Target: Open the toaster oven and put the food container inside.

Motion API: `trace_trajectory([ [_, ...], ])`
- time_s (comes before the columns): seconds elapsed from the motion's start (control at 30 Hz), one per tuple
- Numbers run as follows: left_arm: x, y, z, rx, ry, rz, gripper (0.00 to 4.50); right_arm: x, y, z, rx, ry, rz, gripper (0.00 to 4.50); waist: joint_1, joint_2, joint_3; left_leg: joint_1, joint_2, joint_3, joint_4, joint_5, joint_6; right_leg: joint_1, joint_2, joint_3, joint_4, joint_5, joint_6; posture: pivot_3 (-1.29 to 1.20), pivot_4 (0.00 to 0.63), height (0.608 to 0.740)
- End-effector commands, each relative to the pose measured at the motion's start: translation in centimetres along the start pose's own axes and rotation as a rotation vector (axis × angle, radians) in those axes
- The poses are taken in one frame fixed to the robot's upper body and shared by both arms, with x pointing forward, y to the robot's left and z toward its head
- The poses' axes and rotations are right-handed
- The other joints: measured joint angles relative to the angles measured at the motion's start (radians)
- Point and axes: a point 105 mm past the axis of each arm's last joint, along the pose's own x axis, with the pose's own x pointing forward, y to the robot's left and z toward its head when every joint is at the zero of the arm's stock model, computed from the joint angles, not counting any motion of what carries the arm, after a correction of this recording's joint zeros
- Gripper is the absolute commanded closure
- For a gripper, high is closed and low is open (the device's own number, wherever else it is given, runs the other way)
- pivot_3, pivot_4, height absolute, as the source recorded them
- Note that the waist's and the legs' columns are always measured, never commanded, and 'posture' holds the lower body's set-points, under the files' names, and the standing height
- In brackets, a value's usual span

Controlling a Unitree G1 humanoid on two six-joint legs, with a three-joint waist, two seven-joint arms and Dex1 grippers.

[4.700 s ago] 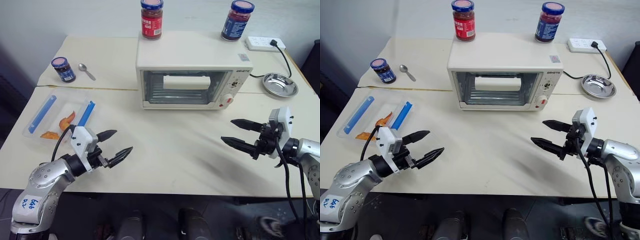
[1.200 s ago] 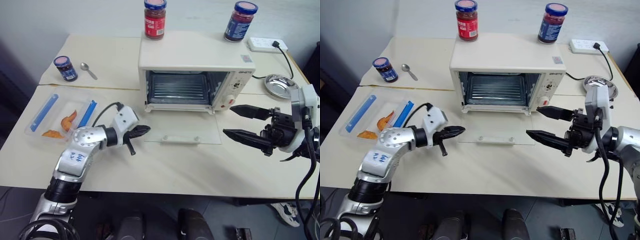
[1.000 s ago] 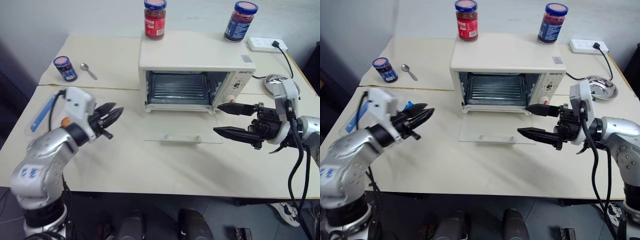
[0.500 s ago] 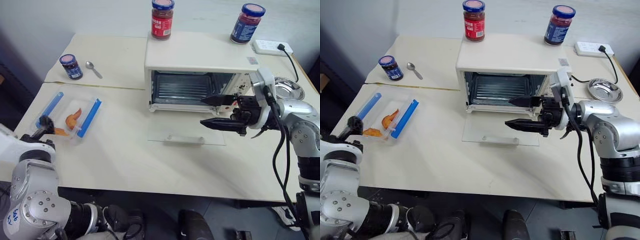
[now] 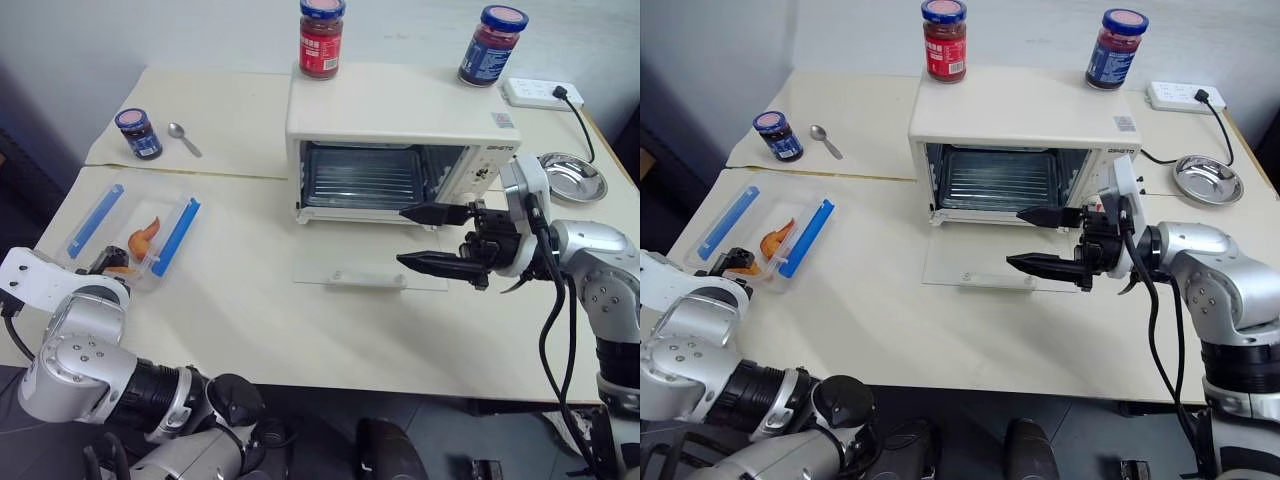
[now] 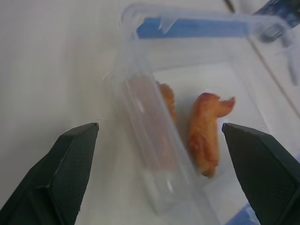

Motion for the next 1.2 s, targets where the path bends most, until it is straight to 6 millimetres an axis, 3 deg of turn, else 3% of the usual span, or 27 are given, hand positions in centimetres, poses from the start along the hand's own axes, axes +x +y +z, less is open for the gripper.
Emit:
trace_trajectory([
  [0.03,0.3,0.0,1.1,-0.011,-0.042,0.025,0.86,-0.6,0.9,1.2,-0.049,-0.021,-0.022,0.00,0.000,-0.001,0.000,0.000,0.000,0.000,0.000,0.000,0.000,0.000,0.000,0.000,0.000,0.000,0.000,0.00,0.150,0.740],
  [0.3,0.9,0.4,1.7,0.018,-0.039,0.079,3.43,-1.3,1.1,1.5,-0.050,-0.029,-0.093,0.00,-0.001,-0.001,0.001,0.000,0.000,0.000,0.000,0.000,-0.001,0.000,0.000,0.000,0.000,0.000,0.000,0.00,0.150,0.740],
  [0.43,0.8,1.0,1.8,0.053,-0.027,0.100,4.21,-1.6,1.0,1.5,-0.049,-0.028,-0.106,0.00,-0.001,-0.001,0.001,0.001,0.001,0.001,0.000,0.000,-0.002,0.000,0.001,0.000,0.001,0.000,0.000,0.00,0.150,0.740],
  [0.6,0.5,2.0,2.3,0.178,0.010,0.078,4.23,-1.9,0.1,1.0,0.021,-0.009,-0.156,0.00,-0.005,-0.001,0.001,0.001,0.002,0.002,-0.001,0.001,-0.002,-0.001,0.001,0.001,0.001,0.000,0.000,0.00,0.150,0.740],
  [0.77,-0.7,1.7,1.6,0.350,0.059,-0.134,4.23,-2.8,0.0,1.1,0.053,-0.002,-0.172,0.00,-0.011,-0.001,0.001,0.001,0.002,0.002,-0.002,0.000,-0.002,-0.002,0.000,0.001,0.001,0.000,-0.001,0.00,0.150,0.740],
  [1.0,-2.8,-0.9,-0.4,0.579,0.203,-0.501,4.23,-3.3,0.1,0.5,0.051,-0.002,-0.197,0.00,-0.005,-0.001,0.001,0.001,0.004,0.000,-0.001,0.000,-0.002,-0.002,0.000,0.001,0.001,0.000,-0.002,0.00,0.150,0.740],
  [1.2,-4.7,-5.5,-1.2,0.700,0.335,-0.797,4.23,-3.7,0.3,-0.2,0.049,-0.003,-0.232,0.00,0.001,-0.002,0.001,0.001,0.005,-0.001,-0.001,0.000,-0.002,-0.002,-0.001,0.001,0.001,0.000,-0.003,0.00,0.150,0.740],
])
